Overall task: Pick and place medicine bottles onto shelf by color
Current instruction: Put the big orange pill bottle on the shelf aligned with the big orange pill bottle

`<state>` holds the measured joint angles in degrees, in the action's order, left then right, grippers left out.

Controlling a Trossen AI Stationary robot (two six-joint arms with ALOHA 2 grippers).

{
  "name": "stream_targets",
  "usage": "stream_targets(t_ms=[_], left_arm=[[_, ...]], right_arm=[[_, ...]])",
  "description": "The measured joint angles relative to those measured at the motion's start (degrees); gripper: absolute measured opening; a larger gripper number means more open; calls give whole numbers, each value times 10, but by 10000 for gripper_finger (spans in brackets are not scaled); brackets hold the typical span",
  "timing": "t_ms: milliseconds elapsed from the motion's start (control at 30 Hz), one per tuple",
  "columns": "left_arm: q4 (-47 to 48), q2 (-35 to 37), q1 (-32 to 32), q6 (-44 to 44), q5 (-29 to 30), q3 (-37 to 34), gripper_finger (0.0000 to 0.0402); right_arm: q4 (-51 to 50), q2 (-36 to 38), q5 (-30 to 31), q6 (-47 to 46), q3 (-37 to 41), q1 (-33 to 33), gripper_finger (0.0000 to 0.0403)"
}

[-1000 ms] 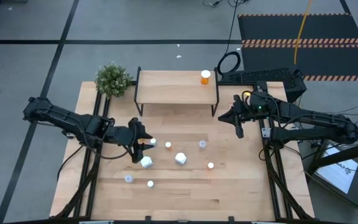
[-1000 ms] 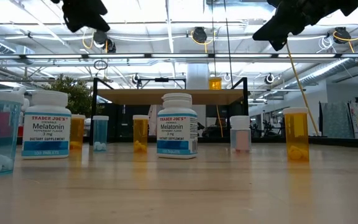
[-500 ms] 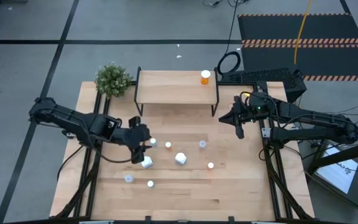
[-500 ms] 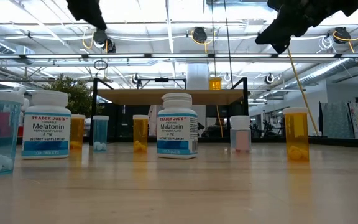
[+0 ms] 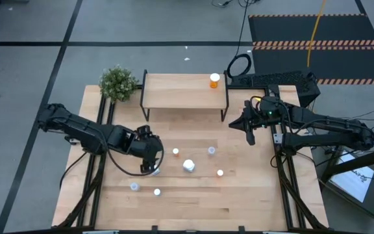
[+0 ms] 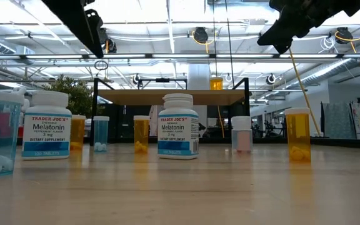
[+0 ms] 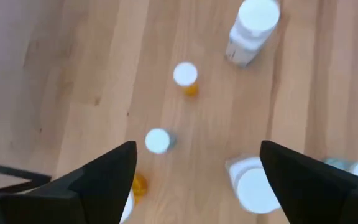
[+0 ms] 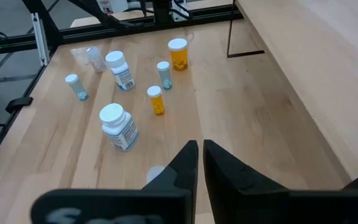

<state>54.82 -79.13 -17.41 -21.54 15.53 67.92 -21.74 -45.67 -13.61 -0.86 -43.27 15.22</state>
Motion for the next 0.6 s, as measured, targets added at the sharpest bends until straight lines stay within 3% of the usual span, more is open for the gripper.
stream_targets(t_ms=[367,600], left_arm=[[100,-6,1,-18,50,-24,311],[78,-6,8,-10,55,-75,299]], right_arm=[[-8,0,0,0,0,0,18],[-9,0,0,2,0,0,18]])
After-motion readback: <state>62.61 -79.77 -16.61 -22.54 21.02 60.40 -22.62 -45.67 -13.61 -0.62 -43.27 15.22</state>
